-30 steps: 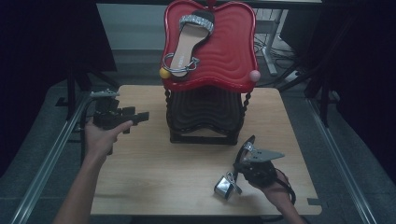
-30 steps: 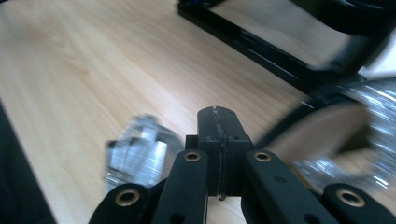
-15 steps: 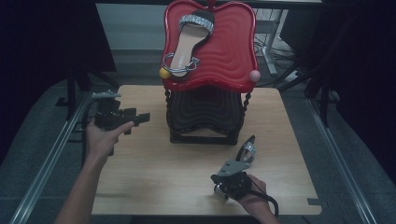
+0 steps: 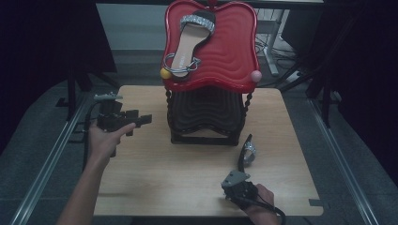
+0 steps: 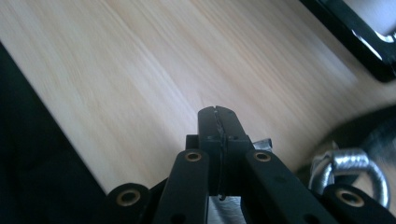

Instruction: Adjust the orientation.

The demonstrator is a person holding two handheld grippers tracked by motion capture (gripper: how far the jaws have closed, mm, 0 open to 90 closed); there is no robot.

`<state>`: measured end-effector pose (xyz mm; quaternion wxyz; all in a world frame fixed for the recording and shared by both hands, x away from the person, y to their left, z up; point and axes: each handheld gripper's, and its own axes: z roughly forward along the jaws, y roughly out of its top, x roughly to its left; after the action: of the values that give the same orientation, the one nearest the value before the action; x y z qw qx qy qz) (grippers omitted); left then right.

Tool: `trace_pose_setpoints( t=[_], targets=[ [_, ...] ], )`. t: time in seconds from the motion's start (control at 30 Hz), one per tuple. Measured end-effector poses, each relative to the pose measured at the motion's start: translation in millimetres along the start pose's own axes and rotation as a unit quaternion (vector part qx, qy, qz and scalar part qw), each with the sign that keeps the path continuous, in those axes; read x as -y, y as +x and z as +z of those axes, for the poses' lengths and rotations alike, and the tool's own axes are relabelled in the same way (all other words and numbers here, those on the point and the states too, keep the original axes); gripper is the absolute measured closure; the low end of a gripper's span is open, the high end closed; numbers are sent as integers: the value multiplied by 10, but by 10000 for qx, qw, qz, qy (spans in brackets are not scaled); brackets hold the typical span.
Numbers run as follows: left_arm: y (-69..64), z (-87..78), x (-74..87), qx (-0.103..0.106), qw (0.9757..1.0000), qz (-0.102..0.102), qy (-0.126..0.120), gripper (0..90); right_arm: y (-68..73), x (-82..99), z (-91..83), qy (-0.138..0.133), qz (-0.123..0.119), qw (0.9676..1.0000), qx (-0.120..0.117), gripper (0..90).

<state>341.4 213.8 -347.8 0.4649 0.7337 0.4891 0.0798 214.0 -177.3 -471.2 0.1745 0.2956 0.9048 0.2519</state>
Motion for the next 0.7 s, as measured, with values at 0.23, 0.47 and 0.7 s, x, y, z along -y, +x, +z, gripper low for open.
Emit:
trace_pose_setpoints(
  t=[0.23, 0.47, 0.7],
  targets=[
    [39, 10, 34, 18, 10000, -52, -14, 323, -119, 330, -223, 90, 289, 9995, 113, 900],
    [45, 0, 50, 22, 10000, -90, -30, 324, -502, 642, -417, 279, 676, 9971, 227, 900],
    [43, 6, 41, 40, 9999, -111, -26, 325, -846, 852, -510, 303, 1077, 9931, 358, 900]
  ],
)
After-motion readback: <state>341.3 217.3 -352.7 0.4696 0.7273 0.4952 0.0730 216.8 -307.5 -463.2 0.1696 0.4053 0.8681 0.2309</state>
